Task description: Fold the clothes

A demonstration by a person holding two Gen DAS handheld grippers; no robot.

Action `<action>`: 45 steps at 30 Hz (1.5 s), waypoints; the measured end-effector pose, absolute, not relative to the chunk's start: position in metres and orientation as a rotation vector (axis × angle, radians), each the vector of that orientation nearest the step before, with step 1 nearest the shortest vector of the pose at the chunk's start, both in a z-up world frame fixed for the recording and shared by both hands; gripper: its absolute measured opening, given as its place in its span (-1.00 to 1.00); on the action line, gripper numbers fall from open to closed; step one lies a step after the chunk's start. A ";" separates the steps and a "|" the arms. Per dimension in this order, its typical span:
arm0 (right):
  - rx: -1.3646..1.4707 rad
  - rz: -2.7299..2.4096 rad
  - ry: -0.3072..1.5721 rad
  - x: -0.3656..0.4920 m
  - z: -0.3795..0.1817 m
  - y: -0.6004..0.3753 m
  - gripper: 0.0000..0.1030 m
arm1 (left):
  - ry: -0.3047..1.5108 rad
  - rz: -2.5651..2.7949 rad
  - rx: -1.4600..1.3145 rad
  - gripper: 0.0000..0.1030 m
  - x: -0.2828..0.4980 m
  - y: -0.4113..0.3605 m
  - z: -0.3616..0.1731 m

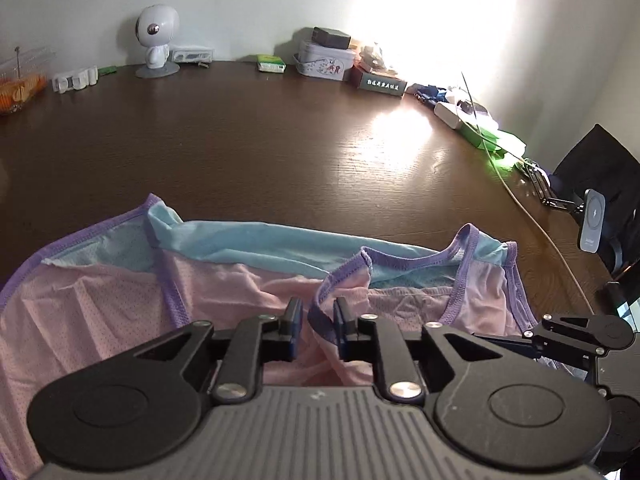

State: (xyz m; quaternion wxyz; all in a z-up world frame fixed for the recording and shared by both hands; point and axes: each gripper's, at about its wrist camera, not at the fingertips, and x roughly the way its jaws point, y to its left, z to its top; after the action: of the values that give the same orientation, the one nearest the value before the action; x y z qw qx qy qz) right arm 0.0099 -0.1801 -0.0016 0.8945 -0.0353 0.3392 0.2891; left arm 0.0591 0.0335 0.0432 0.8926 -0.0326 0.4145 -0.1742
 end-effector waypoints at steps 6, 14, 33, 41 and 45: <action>-0.048 0.591 0.695 0.009 -0.002 -0.181 -0.30 | 0.962 -0.465 -0.081 0.10 0.036 0.017 0.033; 0.215 0.709 0.766 0.047 0.025 -0.203 -0.28 | 0.949 -0.459 -0.133 0.10 -0.017 0.005 0.024; 0.299 0.792 0.870 0.123 0.033 -0.179 -0.99 | 0.810 -0.480 -0.217 -0.91 -0.028 0.007 0.036; 0.199 0.643 0.910 0.118 0.011 -0.209 -0.98 | 0.821 -0.580 0.008 -0.83 -0.034 -0.058 0.023; 0.141 0.588 0.891 0.098 0.011 -0.214 -0.76 | 0.832 -0.607 0.026 -0.31 -0.043 -0.048 0.020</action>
State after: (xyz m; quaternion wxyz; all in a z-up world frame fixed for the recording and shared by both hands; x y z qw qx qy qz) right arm 0.0982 -0.2144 0.0114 0.8586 0.0670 0.4243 0.2800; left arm -0.0427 -0.0481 0.0204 0.8702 0.0125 0.3979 -0.2901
